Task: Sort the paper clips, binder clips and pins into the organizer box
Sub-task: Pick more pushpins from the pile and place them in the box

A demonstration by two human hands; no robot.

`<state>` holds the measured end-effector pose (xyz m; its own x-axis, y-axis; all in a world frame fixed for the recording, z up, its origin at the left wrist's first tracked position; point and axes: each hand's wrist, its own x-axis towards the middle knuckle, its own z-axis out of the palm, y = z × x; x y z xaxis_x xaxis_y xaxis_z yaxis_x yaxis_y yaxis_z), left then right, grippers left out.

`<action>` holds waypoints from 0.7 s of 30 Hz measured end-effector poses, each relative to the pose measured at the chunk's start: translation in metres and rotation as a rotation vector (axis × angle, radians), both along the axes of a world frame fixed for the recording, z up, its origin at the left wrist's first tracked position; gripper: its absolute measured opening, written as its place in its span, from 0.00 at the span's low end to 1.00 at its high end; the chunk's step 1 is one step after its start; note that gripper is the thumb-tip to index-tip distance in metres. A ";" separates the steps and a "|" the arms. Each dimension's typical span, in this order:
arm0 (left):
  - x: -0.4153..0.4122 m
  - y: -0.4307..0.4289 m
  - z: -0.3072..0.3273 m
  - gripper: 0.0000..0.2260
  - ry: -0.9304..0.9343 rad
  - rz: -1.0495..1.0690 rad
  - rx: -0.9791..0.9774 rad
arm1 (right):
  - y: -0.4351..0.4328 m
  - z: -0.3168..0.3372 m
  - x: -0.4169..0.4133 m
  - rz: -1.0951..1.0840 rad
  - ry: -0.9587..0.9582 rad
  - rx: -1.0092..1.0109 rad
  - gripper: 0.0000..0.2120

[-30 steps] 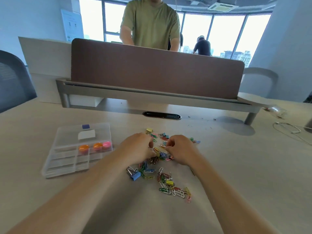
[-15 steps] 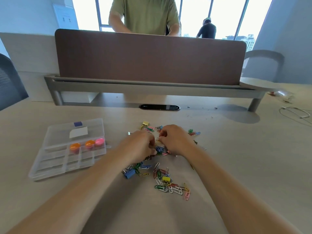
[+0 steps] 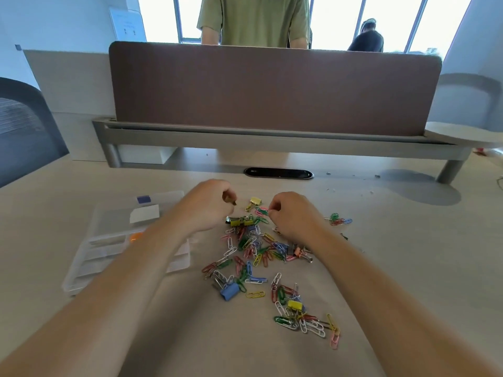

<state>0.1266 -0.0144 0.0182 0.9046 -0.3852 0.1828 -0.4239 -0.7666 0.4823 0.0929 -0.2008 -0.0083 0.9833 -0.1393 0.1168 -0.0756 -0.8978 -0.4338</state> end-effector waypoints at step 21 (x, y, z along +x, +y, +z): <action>0.024 -0.005 -0.007 0.10 -0.020 -0.077 0.028 | 0.032 -0.007 0.071 0.136 0.059 -0.330 0.18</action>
<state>0.1508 -0.0196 0.0109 0.8682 -0.4591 0.1882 -0.4916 -0.7443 0.4520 0.1642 -0.1683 -0.0152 0.9967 0.0287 0.0762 0.0375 -0.9924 -0.1172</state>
